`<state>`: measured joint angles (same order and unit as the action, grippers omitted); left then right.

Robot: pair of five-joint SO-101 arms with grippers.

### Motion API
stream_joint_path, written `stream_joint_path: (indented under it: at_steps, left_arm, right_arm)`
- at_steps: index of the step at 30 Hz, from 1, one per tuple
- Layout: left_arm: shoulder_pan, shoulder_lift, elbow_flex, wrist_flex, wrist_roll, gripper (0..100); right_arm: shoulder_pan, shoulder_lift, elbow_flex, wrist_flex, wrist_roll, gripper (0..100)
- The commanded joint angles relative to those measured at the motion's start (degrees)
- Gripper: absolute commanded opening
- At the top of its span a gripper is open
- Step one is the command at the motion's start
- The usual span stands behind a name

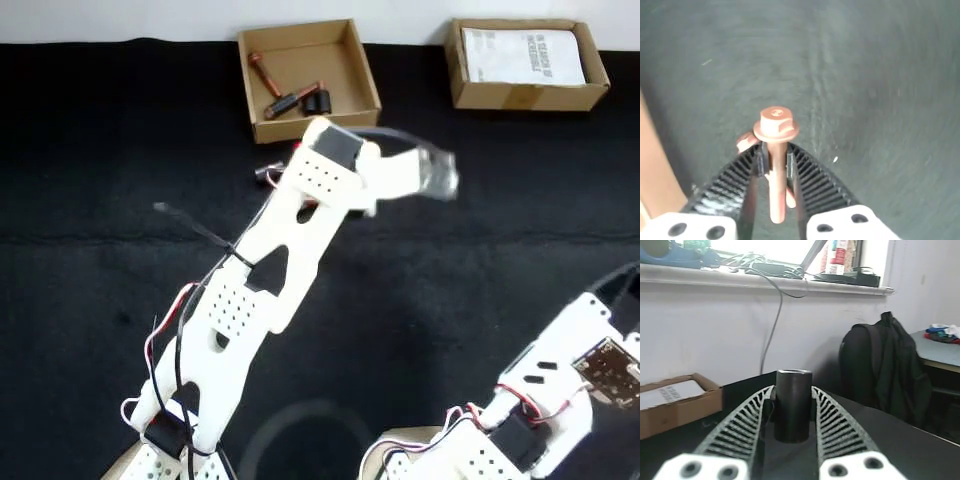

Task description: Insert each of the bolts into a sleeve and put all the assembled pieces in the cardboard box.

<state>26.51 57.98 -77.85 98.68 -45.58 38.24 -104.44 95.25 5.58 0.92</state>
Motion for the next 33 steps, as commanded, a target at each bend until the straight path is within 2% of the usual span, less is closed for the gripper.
stream_joint_path:
  at_steps: [1, 3, 8, 9, 13, 22, 26, 33]
  left_arm:
    - [0.0, -6.1, -8.9, 2.6, 18.0, 1]
    - [-0.2, -7.6, -12.3, 2.7, 23.4, 1]
    - [-0.9, -13.1, -17.7, 2.6, 25.4, 1]
    - [-0.8, -15.1, -17.5, 2.6, 28.2, 1]
    - [-0.8, -24.7, -17.3, 2.8, 46.9, 1]
    - [-0.3, -45.8, -14.8, 3.1, 48.9, 1]
    - [0.3, -57.5, -1.9, 3.1, 48.9, 1]
    - [0.5, -84.7, 35.9, 2.0, 48.8, 1]
  right_arm:
    - [-6.6, -0.5, -0.2, -0.8, -2.1, 0.7]
    - [-11.3, -0.5, -0.1, -0.6, -2.1, 0.7]
    - [-24.8, -0.5, -0.7, 8.1, -2.2, 0.7]
    - [-27.7, -0.5, -0.7, 10.0, -2.2, 0.7]
    - [-36.8, -0.5, -0.7, 12.9, -2.2, 0.7]
    - [-46.1, -0.5, -0.7, 13.0, -2.2, 0.7]
    - [-48.8, -0.5, -0.7, 13.0, -2.2, 0.7]
    - [-49.8, -0.5, -0.7, 13.0, -2.2, 0.7]
